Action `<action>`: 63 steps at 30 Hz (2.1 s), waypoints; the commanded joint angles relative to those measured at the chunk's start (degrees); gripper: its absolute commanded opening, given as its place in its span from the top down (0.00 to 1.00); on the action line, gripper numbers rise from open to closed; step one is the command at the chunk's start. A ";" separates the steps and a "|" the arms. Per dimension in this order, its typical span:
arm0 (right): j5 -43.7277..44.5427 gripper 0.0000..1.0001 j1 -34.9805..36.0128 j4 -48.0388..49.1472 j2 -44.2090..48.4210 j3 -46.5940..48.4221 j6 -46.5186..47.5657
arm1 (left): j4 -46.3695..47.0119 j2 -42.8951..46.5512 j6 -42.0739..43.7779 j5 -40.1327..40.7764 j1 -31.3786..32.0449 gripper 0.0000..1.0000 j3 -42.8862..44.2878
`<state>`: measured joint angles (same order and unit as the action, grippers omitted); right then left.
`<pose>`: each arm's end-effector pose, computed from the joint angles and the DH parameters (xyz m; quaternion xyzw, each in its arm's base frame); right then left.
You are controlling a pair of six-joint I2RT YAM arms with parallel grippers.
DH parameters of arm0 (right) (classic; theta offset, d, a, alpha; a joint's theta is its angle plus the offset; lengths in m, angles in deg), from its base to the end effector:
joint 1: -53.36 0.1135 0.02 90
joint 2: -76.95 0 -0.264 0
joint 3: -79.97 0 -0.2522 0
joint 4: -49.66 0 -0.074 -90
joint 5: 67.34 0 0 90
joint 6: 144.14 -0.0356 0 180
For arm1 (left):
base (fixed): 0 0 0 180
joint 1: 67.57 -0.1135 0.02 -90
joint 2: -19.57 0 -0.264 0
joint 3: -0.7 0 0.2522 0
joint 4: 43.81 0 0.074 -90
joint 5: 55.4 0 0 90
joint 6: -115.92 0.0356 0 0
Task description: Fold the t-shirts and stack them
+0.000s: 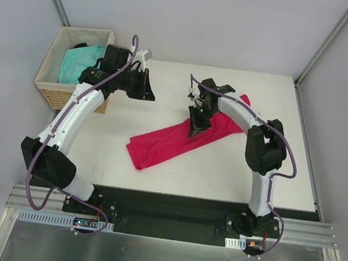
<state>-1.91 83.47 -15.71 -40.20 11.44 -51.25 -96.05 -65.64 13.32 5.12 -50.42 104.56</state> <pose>0.3611 0.2265 0.2228 -0.3073 0.9141 0.2418 0.1069 0.3048 -0.1124 0.3991 0.1540 0.8468 -0.3340 0.3842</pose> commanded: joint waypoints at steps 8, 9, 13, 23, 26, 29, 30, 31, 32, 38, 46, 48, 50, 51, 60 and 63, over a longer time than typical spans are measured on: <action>15.69 0.99 1.53 -6.57 -2.91 8.98 4.75 | -7.05 -4.97 0.56 3.01 0.69 1.00 -8.78; 17.88 0.99 1.36 -6.39 -3.18 9.34 4.66 | -6.70 -4.44 0.56 3.89 0.78 1.00 -13.33; 20.45 0.99 -1.18 0.96 -2.48 5.49 2.47 | 0.06 -1.81 -0.84 7.93 0.87 1.00 -23.47; 33.95 0.99 -6.90 -2.08 -3.88 3.62 3.43 | 7.01 -6.63 -3.22 16.12 1.31 1.00 -28.32; 41.41 0.99 -7.96 -4.54 -5.64 4.50 2.30 | 7.28 -9.62 -3.31 15.68 2.54 1.00 -27.88; 44.18 0.99 -10.06 -5.34 -6.26 4.68 -0.51 | 7.36 -11.55 -3.66 15.94 4.03 1.00 -27.62; 43.13 0.99 -11.72 -4.99 -6.26 4.42 -1.13 | 7.37 -11.99 -3.75 16.03 4.47 1.00 -27.70; 41.38 0.99 -12.52 -2.90 -6.17 4.07 -1.40 | 8.15 -12.26 -3.66 15.77 4.82 1.00 -27.88; 37.54 0.99 -14.53 0.08 -6.34 4.07 -1.66 | 9.64 -12.70 -3.57 15.85 5.00 1.00 -29.01; 36.97 0.99 -15.96 -2.61 -11.78 12.15 -1.40 | 10.70 -14.81 -3.31 15.24 5.18 1.00 -28.05; 37.50 0.99 -15.96 -1.91 -11.09 12.68 -0.44 | 11.76 -16.65 -3.92 15.15 5.44 1.00 -29.64; 37.41 0.99 -16.13 -1.91 -12.14 12.85 -0.61 | 12.20 -17.27 -3.92 14.80 5.44 1.00 -29.64; 36.36 0.99 -16.40 -2.08 -13.28 12.94 -1.05 | 12.29 -18.06 -3.92 14.88 5.44 1.00 -29.29; 36.01 0.99 -16.57 -2.09 -13.81 13.12 -1.31 | 12.37 -18.41 -3.92 14.88 5.44 1.00 -29.02; 32.58 0.99 -17.89 1.69 -13.11 8.99 -1.58 | 14.31 -19.12 -5.50 12.69 5.44 1.00 -31.56; 32.84 0.99 -18.51 1.08 -14.78 12.05 -1.40 | 13.87 -18.07 -5.42 11.46 5.44 1.00 -33.23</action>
<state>31.99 66.16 -15.71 -53.72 21.76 -52.01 -82.50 -82.25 8.47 17.21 -45.79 75.27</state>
